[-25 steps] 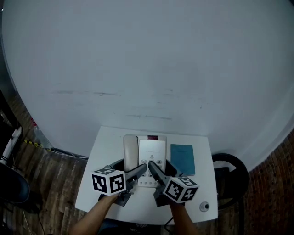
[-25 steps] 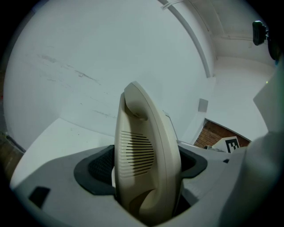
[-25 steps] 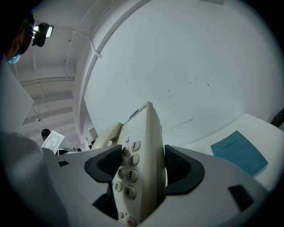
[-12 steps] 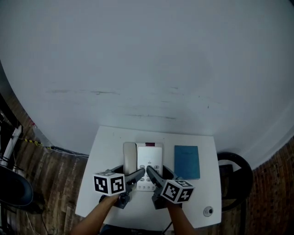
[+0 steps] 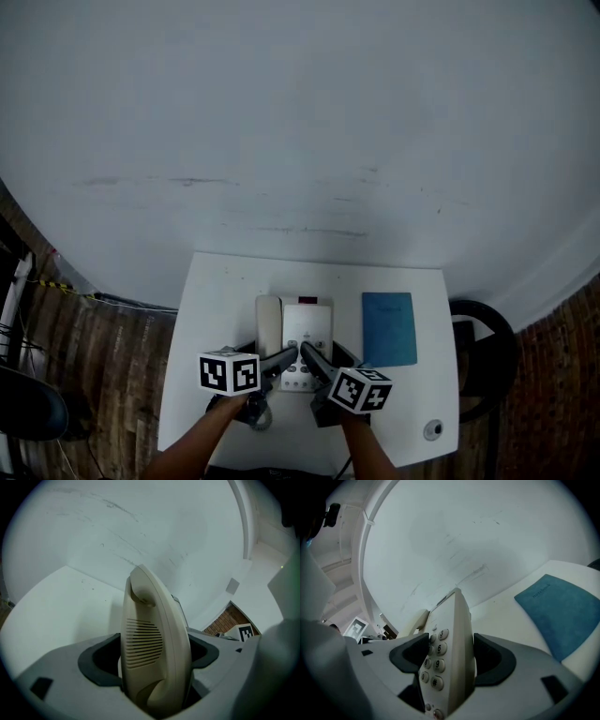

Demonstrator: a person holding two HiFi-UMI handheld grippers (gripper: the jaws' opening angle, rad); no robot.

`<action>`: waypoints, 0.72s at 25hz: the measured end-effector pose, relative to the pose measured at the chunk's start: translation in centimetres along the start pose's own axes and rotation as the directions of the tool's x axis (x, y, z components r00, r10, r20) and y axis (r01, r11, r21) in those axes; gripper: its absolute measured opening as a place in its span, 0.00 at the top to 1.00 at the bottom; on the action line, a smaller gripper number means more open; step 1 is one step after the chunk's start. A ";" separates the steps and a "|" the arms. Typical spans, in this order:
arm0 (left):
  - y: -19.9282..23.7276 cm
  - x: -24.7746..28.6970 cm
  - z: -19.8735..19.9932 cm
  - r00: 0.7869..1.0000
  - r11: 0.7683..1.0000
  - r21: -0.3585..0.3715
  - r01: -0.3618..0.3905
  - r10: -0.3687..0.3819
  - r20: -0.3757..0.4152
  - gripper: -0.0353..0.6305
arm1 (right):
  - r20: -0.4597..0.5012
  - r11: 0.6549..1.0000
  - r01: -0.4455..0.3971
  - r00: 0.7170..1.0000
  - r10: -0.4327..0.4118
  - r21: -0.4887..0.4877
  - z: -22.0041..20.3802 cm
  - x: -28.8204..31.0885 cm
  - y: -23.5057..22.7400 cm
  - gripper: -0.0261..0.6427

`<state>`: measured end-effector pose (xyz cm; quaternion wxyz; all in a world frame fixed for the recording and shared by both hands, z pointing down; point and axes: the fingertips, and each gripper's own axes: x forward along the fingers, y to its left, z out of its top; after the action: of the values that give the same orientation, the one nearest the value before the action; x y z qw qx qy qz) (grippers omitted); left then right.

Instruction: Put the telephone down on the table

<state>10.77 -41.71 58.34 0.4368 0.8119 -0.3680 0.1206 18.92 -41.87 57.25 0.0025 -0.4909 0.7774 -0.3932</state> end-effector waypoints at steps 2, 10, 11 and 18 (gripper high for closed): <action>0.7 0.6 -0.3 1.000 1.000 -0.012 0.000 0.000 -0.020 0.34 | -0.012 1.000 0.015 1.000 -0.015 0.010 -0.5 0.6 -0.5 0.51; 2.8 2.5 -1.6 0.997 0.999 -0.046 -0.005 0.002 -0.078 0.34 | -0.057 0.998 0.056 0.997 -0.054 0.032 -2.2 2.1 -2.3 0.51; 2.9 2.6 -1.7 0.997 0.999 -0.047 -0.007 0.003 -0.083 0.34 | -0.059 0.998 0.058 0.997 -0.056 0.038 -2.3 2.2 -2.5 0.51; 3.6 3.6 -2.6 0.992 0.997 -0.064 -0.034 0.026 -0.126 0.34 | -0.093 0.996 0.070 0.994 -0.065 0.058 -3.2 2.8 -3.8 0.51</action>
<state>11.11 -42.68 63.99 0.4837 0.7823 -0.3558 0.1653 19.09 -42.82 62.85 -0.0312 -0.4983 0.7473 -0.4384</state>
